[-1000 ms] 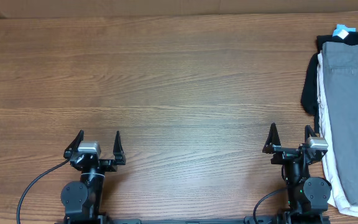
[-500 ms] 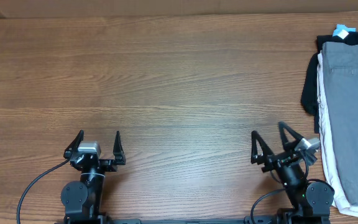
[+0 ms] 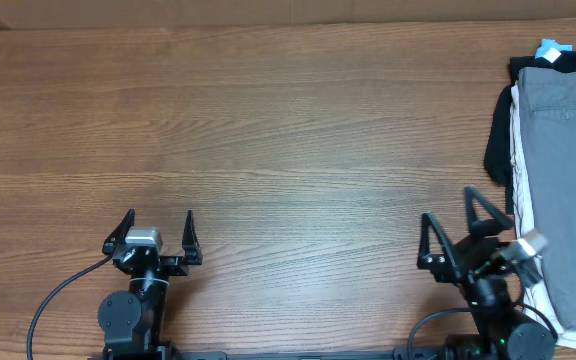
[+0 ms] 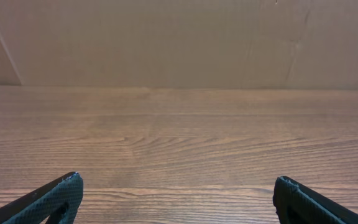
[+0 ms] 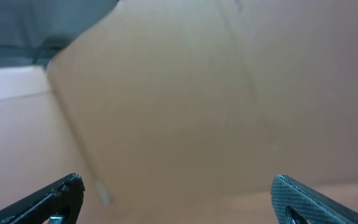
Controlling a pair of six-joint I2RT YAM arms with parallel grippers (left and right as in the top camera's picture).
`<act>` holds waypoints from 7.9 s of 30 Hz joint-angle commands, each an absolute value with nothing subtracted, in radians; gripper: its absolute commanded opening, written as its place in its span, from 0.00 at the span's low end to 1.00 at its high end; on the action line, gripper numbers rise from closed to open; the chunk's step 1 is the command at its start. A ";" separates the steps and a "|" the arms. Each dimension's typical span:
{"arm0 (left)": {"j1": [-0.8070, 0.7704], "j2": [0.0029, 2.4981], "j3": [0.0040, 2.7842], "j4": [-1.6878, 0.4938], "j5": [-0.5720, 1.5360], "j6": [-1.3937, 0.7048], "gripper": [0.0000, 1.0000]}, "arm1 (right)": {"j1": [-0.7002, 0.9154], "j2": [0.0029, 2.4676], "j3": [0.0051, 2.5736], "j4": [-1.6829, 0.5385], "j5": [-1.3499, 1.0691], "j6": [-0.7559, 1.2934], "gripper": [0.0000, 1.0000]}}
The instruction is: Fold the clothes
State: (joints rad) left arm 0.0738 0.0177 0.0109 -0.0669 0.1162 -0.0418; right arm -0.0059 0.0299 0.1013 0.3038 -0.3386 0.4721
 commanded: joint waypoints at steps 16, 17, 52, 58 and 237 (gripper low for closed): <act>0.070 0.020 0.005 -0.066 0.123 -0.022 1.00 | -0.002 0.890 0.822 0.043 0.183 0.025 1.00; 0.070 0.020 0.005 -0.066 0.123 -0.022 1.00 | -0.004 0.952 0.869 0.015 0.207 0.025 1.00; 0.070 0.020 0.005 -0.066 0.123 -0.022 1.00 | -0.315 2.072 1.617 -0.348 0.278 -0.290 1.00; 0.070 0.020 0.005 -0.066 0.123 -0.022 1.00 | -0.316 2.147 1.617 -0.347 0.374 -0.345 1.00; 0.070 0.020 0.005 -0.066 0.123 -0.022 1.00 | 0.175 1.652 0.895 -0.725 -0.297 0.446 0.68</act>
